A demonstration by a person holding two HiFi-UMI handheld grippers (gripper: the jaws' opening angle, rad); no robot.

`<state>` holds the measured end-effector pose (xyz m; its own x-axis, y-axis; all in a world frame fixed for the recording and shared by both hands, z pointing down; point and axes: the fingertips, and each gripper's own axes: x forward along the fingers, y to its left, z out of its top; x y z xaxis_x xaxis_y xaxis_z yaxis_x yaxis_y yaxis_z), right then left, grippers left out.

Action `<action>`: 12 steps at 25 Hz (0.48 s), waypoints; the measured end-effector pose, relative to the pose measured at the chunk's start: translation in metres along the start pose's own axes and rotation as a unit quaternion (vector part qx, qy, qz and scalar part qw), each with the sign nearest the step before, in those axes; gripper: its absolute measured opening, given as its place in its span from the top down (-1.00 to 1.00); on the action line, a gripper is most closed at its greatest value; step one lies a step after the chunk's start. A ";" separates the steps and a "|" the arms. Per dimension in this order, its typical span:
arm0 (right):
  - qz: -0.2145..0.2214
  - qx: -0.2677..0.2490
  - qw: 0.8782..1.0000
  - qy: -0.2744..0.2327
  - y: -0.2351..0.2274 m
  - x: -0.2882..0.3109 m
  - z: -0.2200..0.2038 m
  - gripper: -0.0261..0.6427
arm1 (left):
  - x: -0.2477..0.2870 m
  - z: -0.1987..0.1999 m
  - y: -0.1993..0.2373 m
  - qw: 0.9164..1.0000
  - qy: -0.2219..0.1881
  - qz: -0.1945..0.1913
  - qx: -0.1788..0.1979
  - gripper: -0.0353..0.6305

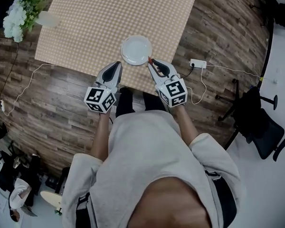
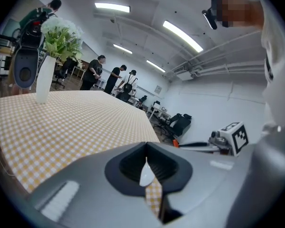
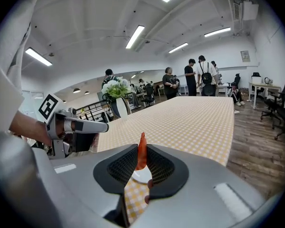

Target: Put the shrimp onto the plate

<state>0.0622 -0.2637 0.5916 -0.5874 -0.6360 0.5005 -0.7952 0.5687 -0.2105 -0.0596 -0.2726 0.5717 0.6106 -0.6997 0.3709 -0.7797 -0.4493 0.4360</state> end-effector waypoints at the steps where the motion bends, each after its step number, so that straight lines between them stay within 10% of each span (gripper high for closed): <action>1: 0.003 0.003 1.000 0.007 0.001 0.002 -0.006 0.75 | 0.001 -0.006 0.000 1.000 0.004 0.000 -0.005 0.87; 12: 0.026 0.004 0.998 0.057 0.010 0.023 -0.048 0.75 | -0.005 -0.042 0.009 0.999 0.027 0.008 -0.036 0.87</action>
<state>0.0474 -0.2476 0.6414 -0.6075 -0.5418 0.5808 -0.7652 0.5954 -0.2450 -0.0644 -0.2498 0.6077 0.6061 -0.6744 0.4218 -0.7787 -0.3951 0.4874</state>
